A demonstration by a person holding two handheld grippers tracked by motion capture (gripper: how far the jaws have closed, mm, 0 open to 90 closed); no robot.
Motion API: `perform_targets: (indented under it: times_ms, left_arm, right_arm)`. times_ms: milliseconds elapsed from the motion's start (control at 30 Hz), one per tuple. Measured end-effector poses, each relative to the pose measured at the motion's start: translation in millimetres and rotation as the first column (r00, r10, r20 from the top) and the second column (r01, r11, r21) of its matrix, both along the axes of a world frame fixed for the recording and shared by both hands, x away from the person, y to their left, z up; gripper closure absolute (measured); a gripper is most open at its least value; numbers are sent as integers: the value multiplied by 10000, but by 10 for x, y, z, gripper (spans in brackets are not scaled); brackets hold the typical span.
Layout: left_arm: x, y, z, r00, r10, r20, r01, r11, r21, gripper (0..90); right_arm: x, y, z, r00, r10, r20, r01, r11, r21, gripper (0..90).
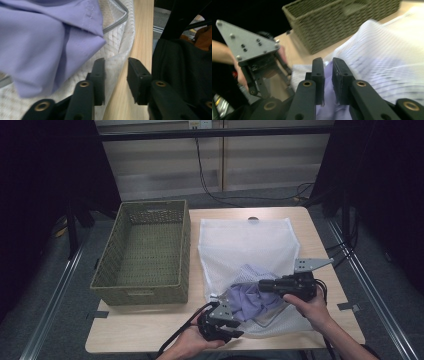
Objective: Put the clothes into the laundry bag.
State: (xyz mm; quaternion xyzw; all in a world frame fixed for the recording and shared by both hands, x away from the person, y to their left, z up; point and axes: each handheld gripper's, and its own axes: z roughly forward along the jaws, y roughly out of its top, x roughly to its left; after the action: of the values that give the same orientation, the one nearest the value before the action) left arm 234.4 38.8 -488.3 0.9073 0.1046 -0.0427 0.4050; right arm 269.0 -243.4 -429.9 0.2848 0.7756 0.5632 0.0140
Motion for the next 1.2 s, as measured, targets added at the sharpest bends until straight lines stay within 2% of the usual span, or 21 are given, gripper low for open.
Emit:
perform_targets:
  times_ms: [33,67,133,200,267,300,367,400,433,467,533,600,667,700,733,900,933,1000,1033,1133,1200]
  left_arm:
    - [6,-10,1,10000,-15,12,15,10000,82,592]
    - [3,-24,-12,10000,-35,-52,35,10000,10,592]
    - [3,-45,-27,9999,-106,59,104,9995,282,595]
    - [-6,-65,-68,9997,-179,176,173,9992,358,611]
    - [-18,-77,-92,9998,-52,200,47,9997,257,628]
    - [-13,-79,-82,9998,-47,207,40,9993,371,628]
    - [-25,-90,-78,9991,-85,418,65,9988,484,628]
    - [-18,-86,-67,9979,-214,614,169,9972,723,628]
    - [-36,-96,-86,9991,-30,433,14,9993,366,628]
    - [-35,-94,-83,9991,-12,430,-6,9991,417,634]
    - [-20,-84,-60,9988,-104,485,67,9971,753,661]
    - [-15,-87,-78,9991,-57,424,36,9988,481,675]
    - [-11,-82,-64,9989,-101,448,71,9977,676,677]
    - [-12,-88,-84,9992,-60,392,45,9993,384,677]
    - [-12,-88,-85,9994,-41,338,28,9993,364,673]
    - [-12,-85,-81,9992,-162,374,145,9989,455,658]
    - [-12,-81,-64,9989,-195,431,165,9975,690,657]
    - [-11,-80,-64,9989,-210,417,181,9974,694,655]
    - [-13,-85,-83,9992,-159,361,144,9990,425,655]
    - [-13,-81,-61,9988,-191,445,158,9971,741,655]
    - [-13,-83,-61,9989,-195,427,164,9972,733,656]
  right_arm:
    - [-4,38,-29,9998,180,-78,-181,9998,-82,792]
    - [-8,60,-49,9996,252,-144,-254,9996,-153,784]
    - [-8,124,-114,9981,482,-389,-496,9981,-366,754]
    - [-9,188,-181,9957,685,-627,-720,9959,-553,728]
    - [-20,240,-216,9935,848,-755,-900,9936,-685,695]
    - [-31,265,-228,9924,918,-823,-978,9926,-721,675]
    - [-53,323,-256,9898,1077,-936,-1166,9885,-963,632]
    - [-61,353,-271,9894,1079,-976,-1190,9861,-1158,590]
    - [-63,375,-283,9891,1058,-1023,-1189,9841,-1321,574]
    - [-64,406,-307,9891,966,-1111,-1142,9798,-1644,549]
    - [-50,439,-367,9876,1020,-1190,-1236,9737,-1914,505]
    - [-33,467,-415,9863,1075,-1248,-1326,9678,-2139,457]
    - [-12,498,-457,9861,1017,-1311,-1299,9647,-2291,418]
    - [0,514,-478,9856,1012,-1353,-1314,9625,-2373,399]
    - [12,535,-505,9849,1023,-1396,-1347,9595,-2475,381]
    - [26,579,-575,9861,947,-1368,-1294,9532,-2733,383]
    - [22,582,-595,9860,933,-1381,-1290,9519,-2779,396]
    - [14,591,-632,9878,903,-1268,-1254,9441,-3048,436]
    - [7,596,-640,9895,776,-1219,-1124,9433,-3122,476]
    - [11,589,-663,9923,723,-1010,-1020,9386,-3296,609]
    - [23,577,-666,9940,553,-940,-844,9359,-3420,726]
